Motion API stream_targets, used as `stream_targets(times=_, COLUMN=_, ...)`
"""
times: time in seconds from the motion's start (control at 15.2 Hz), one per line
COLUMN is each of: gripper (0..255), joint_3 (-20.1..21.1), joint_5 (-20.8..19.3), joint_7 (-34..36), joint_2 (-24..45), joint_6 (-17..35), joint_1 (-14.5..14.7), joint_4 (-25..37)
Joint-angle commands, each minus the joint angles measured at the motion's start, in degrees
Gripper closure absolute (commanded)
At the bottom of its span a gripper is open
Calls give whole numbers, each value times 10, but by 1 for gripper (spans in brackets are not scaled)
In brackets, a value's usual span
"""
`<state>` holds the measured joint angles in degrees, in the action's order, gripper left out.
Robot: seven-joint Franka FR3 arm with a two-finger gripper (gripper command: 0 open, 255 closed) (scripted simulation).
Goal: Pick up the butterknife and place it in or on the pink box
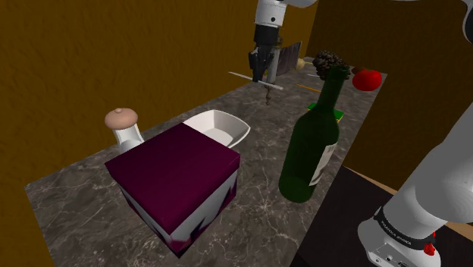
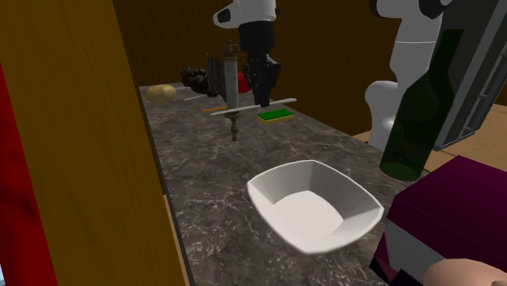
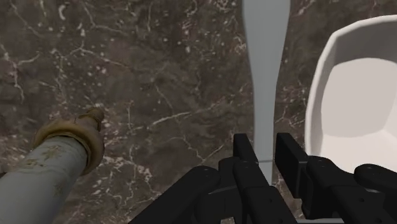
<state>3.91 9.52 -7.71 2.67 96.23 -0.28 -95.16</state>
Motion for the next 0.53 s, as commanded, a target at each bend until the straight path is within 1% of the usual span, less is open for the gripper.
stream_targets(times=0.0, gripper=255, joint_3=0, joint_5=0, joint_7=2, joint_2=2, joint_6=-17, joint_1=0, joint_4=19)
stream_targets(times=0.46, gripper=255, joint_3=-1, joint_5=-2, joint_7=11, joint_2=13, joint_6=-73, joint_1=-1, joint_4=87)
